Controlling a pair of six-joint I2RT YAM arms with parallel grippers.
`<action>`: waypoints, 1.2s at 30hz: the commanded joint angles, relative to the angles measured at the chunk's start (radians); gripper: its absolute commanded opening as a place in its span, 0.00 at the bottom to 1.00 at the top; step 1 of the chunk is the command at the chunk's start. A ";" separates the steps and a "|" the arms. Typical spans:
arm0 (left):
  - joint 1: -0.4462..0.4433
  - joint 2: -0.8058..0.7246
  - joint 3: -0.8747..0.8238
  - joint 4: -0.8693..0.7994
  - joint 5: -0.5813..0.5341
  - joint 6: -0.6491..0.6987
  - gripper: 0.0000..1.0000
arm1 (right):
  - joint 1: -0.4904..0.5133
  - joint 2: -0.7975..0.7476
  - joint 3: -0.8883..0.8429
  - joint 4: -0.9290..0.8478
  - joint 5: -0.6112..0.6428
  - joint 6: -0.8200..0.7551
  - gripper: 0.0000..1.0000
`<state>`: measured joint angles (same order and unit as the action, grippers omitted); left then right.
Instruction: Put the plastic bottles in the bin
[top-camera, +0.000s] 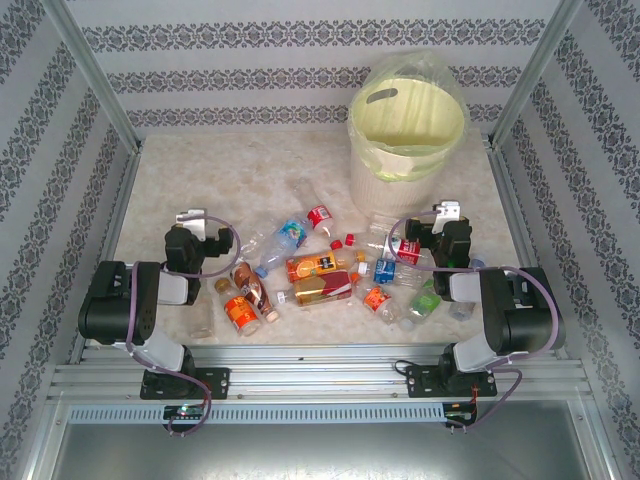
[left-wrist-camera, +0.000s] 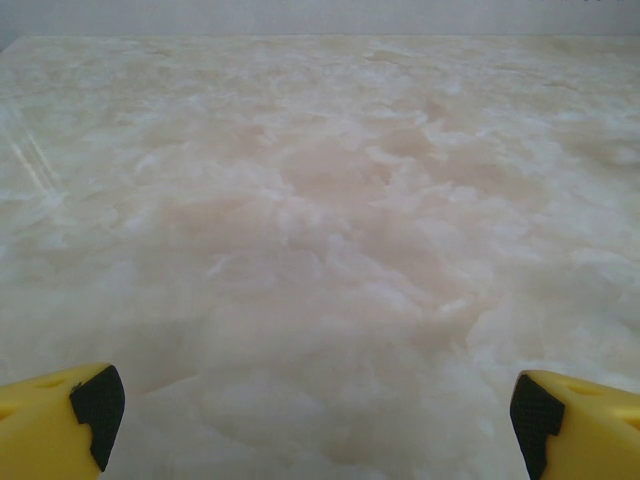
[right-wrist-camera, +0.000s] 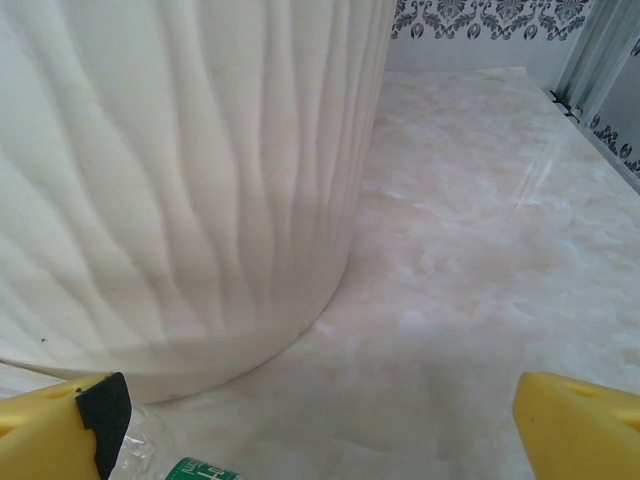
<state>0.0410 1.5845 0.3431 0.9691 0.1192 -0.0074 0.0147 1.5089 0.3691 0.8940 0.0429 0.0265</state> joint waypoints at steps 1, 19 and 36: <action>0.007 -0.051 -0.027 0.061 -0.003 -0.012 1.00 | -0.007 -0.031 -0.018 0.036 0.004 0.017 0.98; -0.232 -0.469 0.306 -0.805 -0.101 -0.245 1.00 | 0.064 -0.683 0.092 -0.857 0.313 0.274 0.98; -0.536 -0.217 0.947 -1.327 0.497 -0.180 1.00 | 0.045 -0.752 0.400 -1.736 0.304 0.595 0.98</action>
<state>-0.4641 1.3430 1.2320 -0.2256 0.4316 -0.2501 0.0727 0.7456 0.7353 -0.6857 0.3473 0.5575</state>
